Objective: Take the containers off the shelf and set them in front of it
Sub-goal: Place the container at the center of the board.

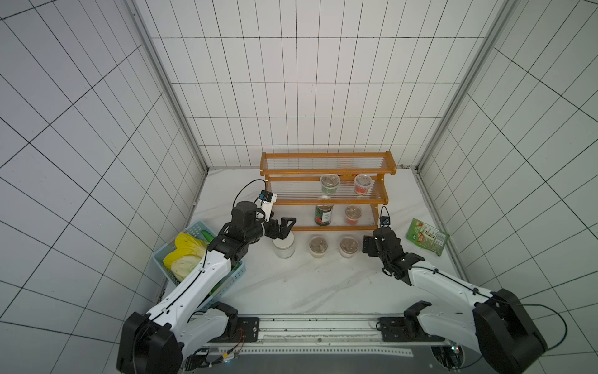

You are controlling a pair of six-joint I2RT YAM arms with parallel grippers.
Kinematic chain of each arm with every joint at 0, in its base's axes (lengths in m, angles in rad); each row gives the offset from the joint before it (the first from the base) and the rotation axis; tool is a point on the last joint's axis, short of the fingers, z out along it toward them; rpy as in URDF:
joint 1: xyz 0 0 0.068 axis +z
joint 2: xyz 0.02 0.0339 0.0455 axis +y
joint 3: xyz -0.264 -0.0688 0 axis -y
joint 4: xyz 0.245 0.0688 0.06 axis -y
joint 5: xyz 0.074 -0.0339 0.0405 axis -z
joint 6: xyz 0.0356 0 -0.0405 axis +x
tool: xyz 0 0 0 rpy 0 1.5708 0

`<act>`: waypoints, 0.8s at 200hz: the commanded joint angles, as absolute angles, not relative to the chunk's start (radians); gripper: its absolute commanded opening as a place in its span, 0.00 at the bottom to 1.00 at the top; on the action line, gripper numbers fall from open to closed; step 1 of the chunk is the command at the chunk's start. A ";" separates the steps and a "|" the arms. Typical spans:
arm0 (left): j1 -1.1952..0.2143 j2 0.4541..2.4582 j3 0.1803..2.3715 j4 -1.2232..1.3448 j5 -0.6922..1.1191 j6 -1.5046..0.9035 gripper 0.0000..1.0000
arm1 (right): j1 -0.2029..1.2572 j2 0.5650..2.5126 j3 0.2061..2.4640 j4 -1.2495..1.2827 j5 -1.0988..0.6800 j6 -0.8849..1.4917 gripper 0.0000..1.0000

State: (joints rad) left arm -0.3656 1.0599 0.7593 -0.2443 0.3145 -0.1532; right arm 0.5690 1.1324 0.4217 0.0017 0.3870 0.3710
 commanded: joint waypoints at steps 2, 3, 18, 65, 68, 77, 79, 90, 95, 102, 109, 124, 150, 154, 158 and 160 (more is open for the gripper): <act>-0.368 1.055 0.783 -0.221 0.312 -0.150 0.99 | 0.562 1.134 0.425 -0.034 0.419 0.380 0.92; -0.368 1.055 0.783 -0.221 0.312 -0.150 0.98 | 0.562 1.134 0.425 -0.035 0.419 0.380 0.92; -0.368 1.055 0.783 -0.221 0.313 -0.150 0.98 | 0.560 1.128 0.423 -0.038 0.425 0.383 0.92; -0.368 1.056 0.789 -0.221 0.315 -0.146 0.98 | 0.542 1.122 0.429 -0.040 0.408 0.376 0.95; -0.368 1.057 0.789 -0.221 0.316 -0.146 0.98 | 0.542 1.121 0.432 -0.039 0.405 0.375 0.95; -0.370 1.060 0.794 -0.221 0.319 -0.146 0.99 | 0.543 1.116 0.437 -0.036 0.398 0.369 0.96; -0.371 1.061 0.795 -0.221 0.320 -0.146 0.99 | 0.543 1.115 0.438 -0.035 0.396 0.367 0.96; -0.378 1.069 0.803 -0.218 0.320 -0.146 0.99 | 0.542 1.106 0.454 -0.043 0.394 0.354 0.96; -0.382 1.074 0.809 -0.217 0.319 -0.144 0.98 | 0.542 1.098 0.463 -0.053 0.397 0.347 0.97; -0.391 1.082 0.816 -0.216 0.314 -0.144 0.99 | 0.542 1.085 0.479 -0.072 0.400 0.340 0.98; -0.403 1.092 0.825 -0.213 0.307 -0.144 0.99 | 0.541 1.070 0.497 -0.096 0.402 0.333 0.99; -0.433 1.118 0.845 -0.199 0.284 -0.146 0.99 | 0.540 1.030 0.536 -0.148 0.407 0.317 0.99; -0.499 1.187 0.895 -0.169 0.200 -0.150 0.99 | 0.539 0.964 0.588 -0.202 0.410 0.281 0.99; -0.511 1.200 0.905 -0.164 0.184 -0.152 0.98 | 0.538 0.959 0.596 -0.206 0.401 0.270 0.99; -0.520 1.214 0.915 -0.159 0.170 -0.152 0.99 | 0.538 0.954 0.606 -0.210 0.389 0.259 0.99; -0.525 1.222 0.921 -0.156 0.164 -0.153 0.99 | 0.538 0.953 0.611 -0.211 0.382 0.252 0.99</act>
